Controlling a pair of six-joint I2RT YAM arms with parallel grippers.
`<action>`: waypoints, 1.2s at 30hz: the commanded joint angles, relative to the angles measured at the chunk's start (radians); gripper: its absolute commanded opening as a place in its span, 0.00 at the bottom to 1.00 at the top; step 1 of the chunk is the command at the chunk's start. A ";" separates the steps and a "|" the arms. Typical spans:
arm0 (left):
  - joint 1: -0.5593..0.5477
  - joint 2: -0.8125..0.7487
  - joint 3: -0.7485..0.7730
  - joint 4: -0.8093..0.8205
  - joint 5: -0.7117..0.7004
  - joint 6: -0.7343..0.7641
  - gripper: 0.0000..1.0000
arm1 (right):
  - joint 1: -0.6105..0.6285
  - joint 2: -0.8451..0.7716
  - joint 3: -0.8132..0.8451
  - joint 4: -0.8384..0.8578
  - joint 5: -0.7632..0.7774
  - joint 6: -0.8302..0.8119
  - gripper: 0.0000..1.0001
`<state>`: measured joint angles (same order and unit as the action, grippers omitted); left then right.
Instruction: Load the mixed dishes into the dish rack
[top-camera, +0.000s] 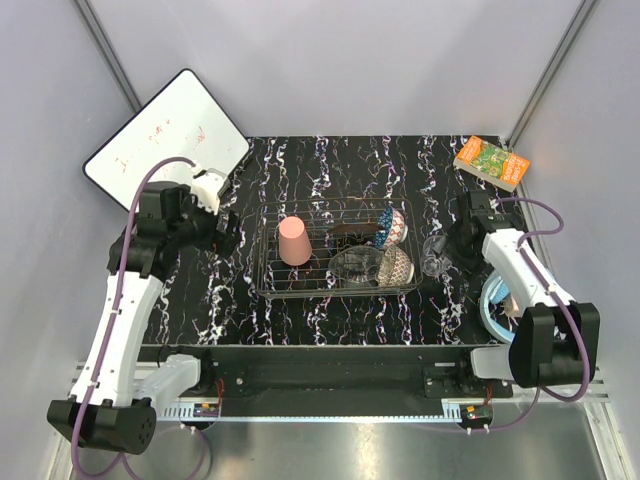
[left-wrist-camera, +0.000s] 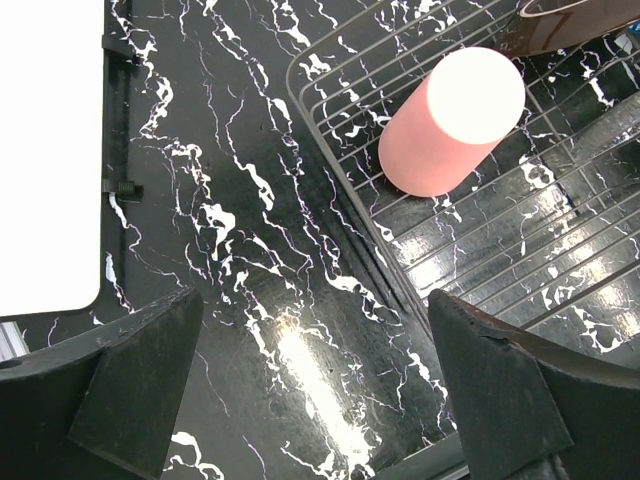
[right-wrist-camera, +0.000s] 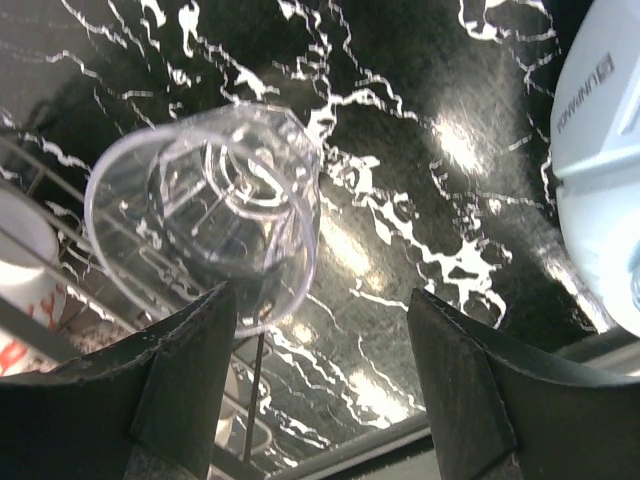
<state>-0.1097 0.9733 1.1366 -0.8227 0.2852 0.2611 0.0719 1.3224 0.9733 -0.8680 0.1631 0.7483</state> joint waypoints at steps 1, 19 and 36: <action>0.002 0.007 0.046 0.019 0.037 -0.013 0.99 | -0.015 0.041 -0.016 0.067 -0.005 -0.017 0.74; 0.001 -0.034 0.311 -0.130 0.230 -0.151 0.99 | -0.017 0.002 -0.125 0.137 -0.126 0.011 0.00; 0.015 0.096 0.370 -0.017 0.926 -0.476 0.99 | -0.018 -0.704 -0.143 0.756 -0.980 0.566 0.00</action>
<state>-0.1032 1.0557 1.5097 -0.9470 0.9863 -0.1070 0.0505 0.6113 0.9810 -0.6235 -0.4431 0.9348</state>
